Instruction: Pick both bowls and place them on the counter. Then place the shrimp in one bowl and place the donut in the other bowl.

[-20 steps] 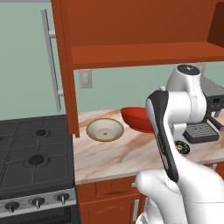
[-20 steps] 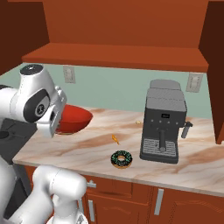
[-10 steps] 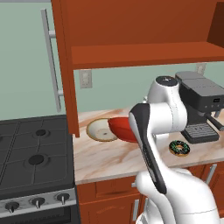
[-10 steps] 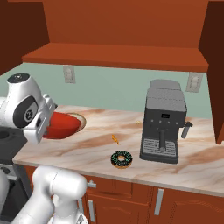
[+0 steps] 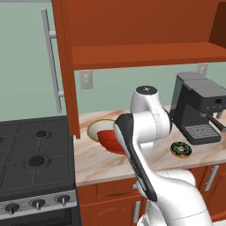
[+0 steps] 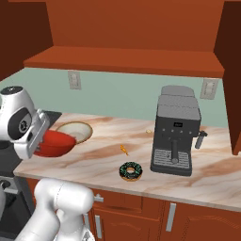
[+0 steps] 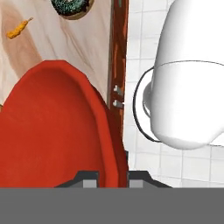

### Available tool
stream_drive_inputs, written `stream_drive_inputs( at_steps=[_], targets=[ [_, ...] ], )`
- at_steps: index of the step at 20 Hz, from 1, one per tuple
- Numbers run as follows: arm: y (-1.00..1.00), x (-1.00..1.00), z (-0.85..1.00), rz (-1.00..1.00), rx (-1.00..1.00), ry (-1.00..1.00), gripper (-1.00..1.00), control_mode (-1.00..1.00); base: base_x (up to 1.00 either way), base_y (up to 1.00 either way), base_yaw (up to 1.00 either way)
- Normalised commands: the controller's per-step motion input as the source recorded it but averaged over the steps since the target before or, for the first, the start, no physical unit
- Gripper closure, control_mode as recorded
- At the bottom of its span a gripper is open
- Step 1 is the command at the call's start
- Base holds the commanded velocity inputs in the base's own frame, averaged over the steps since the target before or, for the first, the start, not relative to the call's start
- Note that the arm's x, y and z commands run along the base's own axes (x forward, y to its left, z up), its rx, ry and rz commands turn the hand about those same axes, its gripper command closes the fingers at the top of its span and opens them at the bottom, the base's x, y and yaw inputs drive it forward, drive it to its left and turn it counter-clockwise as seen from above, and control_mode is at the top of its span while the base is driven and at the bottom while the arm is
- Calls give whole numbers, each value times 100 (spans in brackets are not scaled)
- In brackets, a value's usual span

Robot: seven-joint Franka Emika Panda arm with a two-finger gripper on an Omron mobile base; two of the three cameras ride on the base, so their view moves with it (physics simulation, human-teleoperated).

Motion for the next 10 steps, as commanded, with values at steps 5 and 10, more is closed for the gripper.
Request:
stream_drive_inputs(
  at_steps=[5,10],
  targets=[
    [43,0,-32,0,0,2,100,-100,0,0,0],
    [36,5,-29,0,0,0,100,-100,0,0,0]
  ],
)
